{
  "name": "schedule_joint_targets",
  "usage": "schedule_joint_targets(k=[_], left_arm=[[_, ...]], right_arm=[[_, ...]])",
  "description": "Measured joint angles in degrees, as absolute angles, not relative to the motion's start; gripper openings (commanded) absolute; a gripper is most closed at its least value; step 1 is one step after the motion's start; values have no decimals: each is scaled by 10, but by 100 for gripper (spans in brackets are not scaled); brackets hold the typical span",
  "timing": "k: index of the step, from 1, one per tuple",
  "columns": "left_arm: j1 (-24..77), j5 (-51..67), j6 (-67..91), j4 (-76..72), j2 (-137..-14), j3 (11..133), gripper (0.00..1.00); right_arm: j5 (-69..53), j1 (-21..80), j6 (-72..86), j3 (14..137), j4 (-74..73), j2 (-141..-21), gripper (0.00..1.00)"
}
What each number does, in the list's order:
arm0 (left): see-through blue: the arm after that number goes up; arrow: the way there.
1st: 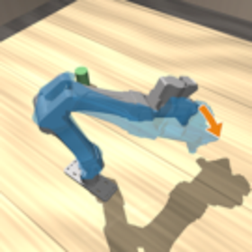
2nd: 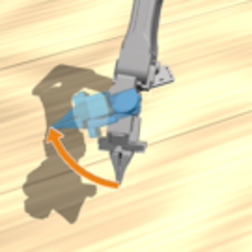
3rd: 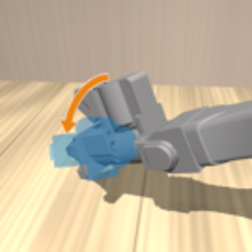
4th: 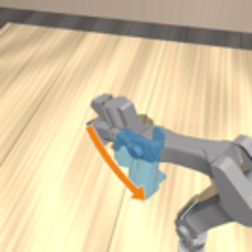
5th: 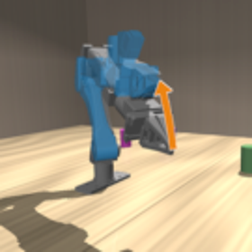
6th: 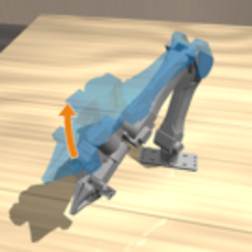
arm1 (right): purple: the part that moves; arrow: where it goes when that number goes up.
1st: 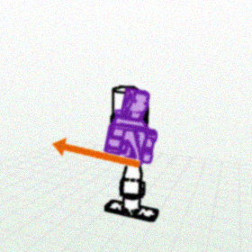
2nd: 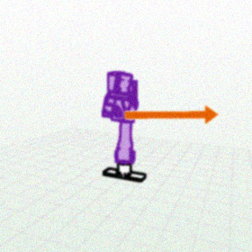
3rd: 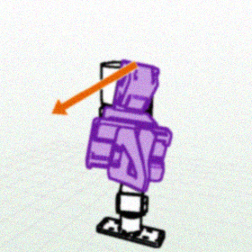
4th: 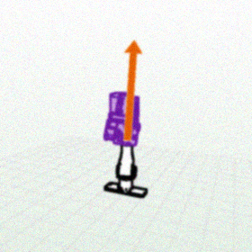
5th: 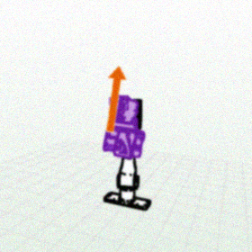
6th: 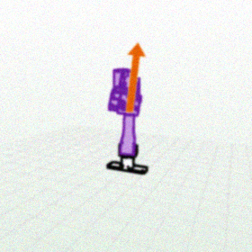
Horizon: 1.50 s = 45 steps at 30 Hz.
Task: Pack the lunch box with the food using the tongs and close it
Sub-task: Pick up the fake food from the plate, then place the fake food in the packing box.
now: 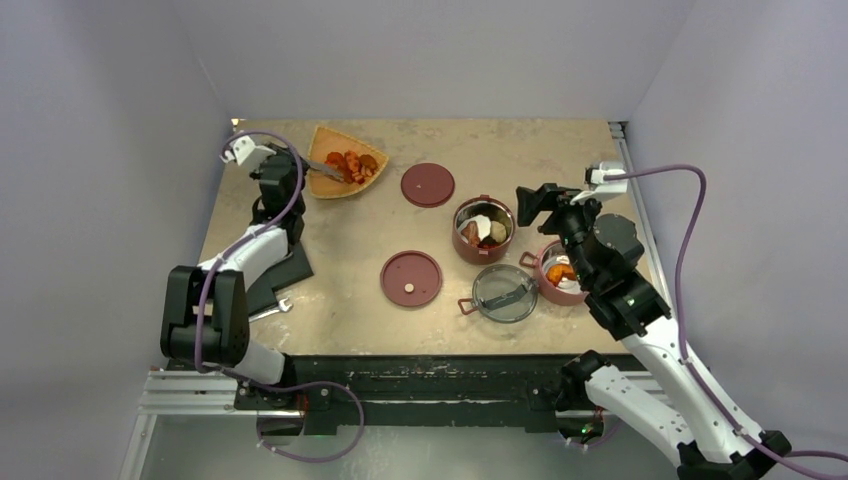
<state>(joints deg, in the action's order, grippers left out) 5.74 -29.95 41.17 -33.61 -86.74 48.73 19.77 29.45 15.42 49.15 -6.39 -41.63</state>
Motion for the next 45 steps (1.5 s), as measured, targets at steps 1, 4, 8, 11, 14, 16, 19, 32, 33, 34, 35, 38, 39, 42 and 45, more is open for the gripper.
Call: schedule_joint_targets(k=[1,4,8,11,14,16,19,32,33,34,35,38,39,42,45], left_arm=[[57,-286,411,-330,-861,487,8],[60,-242,409,-309,-834,487,8],[81,-199,404,-280,-790,487,8],[112,-166,398,-262,-762,489,9],[154,-136,398,-243,-749,499,9],[187,-112,399,-236,-749,510,9],[230,-79,405,-227,-749,524,9],[363,-14,435,-243,-791,562,9],[366,-12,439,-244,-800,562,9],[367,-8,440,-244,-809,564,9],[368,-6,440,-244,-819,565,9],[369,-2,440,-243,-842,569,10],[370,-1,440,-243,-848,571,10],[372,0,440,-244,-867,582,10],[372,1,439,-244,-886,596,10]], right_arm=[[197,295,156,491,-64,-418,85],[196,295,157,491,-64,-425,85],[196,295,159,492,-65,-446,85],[196,294,161,492,-67,-458,85],[198,290,163,493,-69,-464,86],[199,287,169,499,-76,-469,86],[199,284,179,506,-86,-475,86],[202,255,206,518,-120,-476,89],[202,254,206,520,-120,-476,89],[202,254,206,521,-121,-475,89],[202,254,208,522,-121,-475,89],[202,254,210,523,-126,-470,90],[202,254,210,523,-128,-468,90],[200,254,210,523,-129,-462,90],[199,254,210,523,-129,-458,90]])
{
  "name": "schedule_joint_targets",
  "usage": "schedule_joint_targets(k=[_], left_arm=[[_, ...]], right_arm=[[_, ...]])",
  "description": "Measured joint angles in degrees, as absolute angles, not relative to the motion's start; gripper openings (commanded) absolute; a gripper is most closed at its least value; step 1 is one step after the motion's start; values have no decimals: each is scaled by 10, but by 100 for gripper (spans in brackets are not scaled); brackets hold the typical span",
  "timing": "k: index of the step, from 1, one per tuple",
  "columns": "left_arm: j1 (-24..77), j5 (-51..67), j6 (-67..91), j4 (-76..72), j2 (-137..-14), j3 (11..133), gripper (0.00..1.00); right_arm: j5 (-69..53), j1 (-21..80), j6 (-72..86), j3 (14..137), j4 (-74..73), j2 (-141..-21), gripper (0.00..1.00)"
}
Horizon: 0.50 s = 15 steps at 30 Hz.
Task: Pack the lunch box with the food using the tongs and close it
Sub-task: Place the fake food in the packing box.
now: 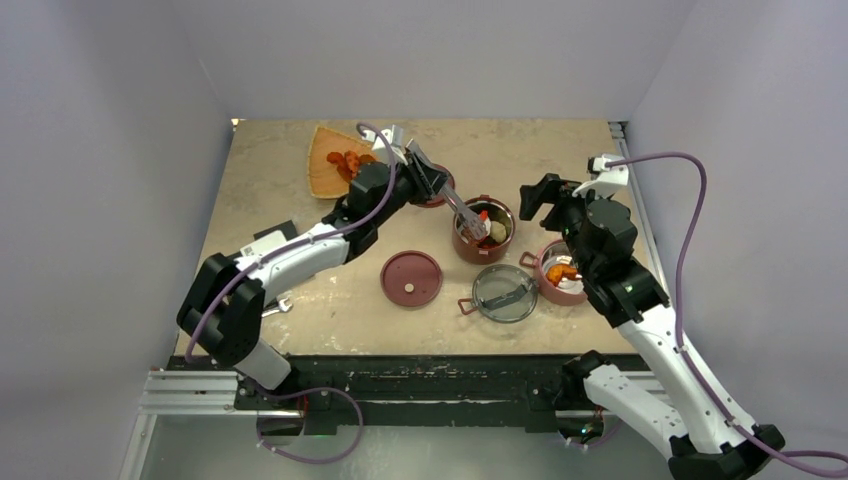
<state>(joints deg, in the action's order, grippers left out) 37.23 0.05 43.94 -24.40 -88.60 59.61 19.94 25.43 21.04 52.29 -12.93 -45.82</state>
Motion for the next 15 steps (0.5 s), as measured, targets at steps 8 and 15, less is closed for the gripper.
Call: schedule_joint_targets(k=[8,15], left_arm=[[373,7,439,-246,-930,628,15],[373,9,439,-243,-942,637,26]], right_arm=[[199,254,210,523,-129,-457,90],[199,254,210,523,-129,-457,90]])
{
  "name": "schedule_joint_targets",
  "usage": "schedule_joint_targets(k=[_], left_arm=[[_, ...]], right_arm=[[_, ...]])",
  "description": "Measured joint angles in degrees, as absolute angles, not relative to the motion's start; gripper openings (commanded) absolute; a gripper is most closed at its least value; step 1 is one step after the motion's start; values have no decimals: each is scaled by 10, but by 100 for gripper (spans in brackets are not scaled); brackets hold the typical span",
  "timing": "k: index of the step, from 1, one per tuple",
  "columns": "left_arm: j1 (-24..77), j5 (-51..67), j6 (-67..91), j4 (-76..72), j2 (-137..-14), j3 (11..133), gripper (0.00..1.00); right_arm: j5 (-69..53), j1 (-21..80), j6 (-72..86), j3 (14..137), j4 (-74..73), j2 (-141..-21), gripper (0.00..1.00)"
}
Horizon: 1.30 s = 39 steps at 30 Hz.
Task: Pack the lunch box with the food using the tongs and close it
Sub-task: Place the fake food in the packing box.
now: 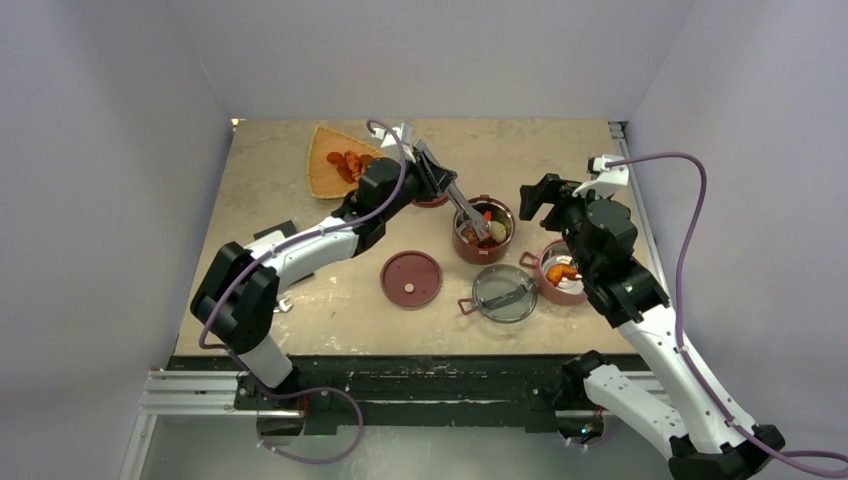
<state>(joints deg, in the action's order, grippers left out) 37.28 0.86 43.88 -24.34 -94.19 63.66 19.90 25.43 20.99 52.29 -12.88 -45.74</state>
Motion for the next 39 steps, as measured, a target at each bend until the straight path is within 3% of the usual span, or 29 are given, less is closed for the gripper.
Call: schedule_joint_targets(k=[9,26,39], left_arm=[[373,8,436,-241,-947,644,31],[367,-28,386,-173,-905,666,29],[166,-56,342,-92,-841,700,29]], right_arm=[[199,254,209,523,-128,-457,91],[198,254,203,523,-127,-456,91],[197,254,199,523,-119,-448,91]])
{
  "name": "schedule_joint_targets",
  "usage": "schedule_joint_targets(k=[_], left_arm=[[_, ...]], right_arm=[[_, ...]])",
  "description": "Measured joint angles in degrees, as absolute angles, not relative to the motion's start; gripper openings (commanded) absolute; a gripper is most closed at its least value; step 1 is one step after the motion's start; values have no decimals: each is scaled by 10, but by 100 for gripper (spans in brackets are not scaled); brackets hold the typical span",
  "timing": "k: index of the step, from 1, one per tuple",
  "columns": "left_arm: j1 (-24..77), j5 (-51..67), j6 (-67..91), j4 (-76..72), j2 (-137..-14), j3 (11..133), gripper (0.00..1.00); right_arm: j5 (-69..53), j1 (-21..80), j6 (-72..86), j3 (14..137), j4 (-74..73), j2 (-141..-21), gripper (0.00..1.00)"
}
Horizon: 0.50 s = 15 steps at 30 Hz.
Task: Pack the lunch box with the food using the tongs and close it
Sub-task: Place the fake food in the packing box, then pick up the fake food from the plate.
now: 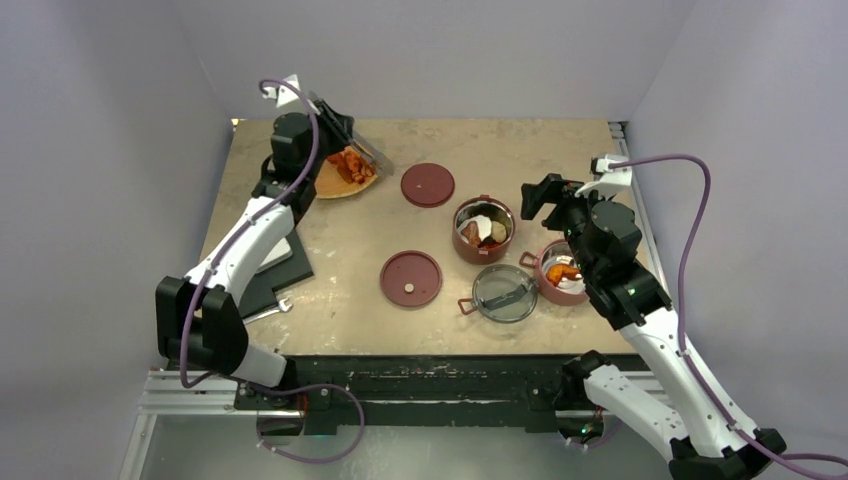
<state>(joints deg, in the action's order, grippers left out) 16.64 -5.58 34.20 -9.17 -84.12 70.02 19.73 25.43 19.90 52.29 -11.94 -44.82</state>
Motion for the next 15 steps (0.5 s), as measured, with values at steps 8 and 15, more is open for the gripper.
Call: schedule_joint_targets(k=[8,15], left_arm=[[86,-111,308,-86,-875,715,29],[44,-139,297,-94,-960,740,32]], right_arm=[[193,254,199,523,-116,-448,91],[193,254,199,523,-115,-452,91]])
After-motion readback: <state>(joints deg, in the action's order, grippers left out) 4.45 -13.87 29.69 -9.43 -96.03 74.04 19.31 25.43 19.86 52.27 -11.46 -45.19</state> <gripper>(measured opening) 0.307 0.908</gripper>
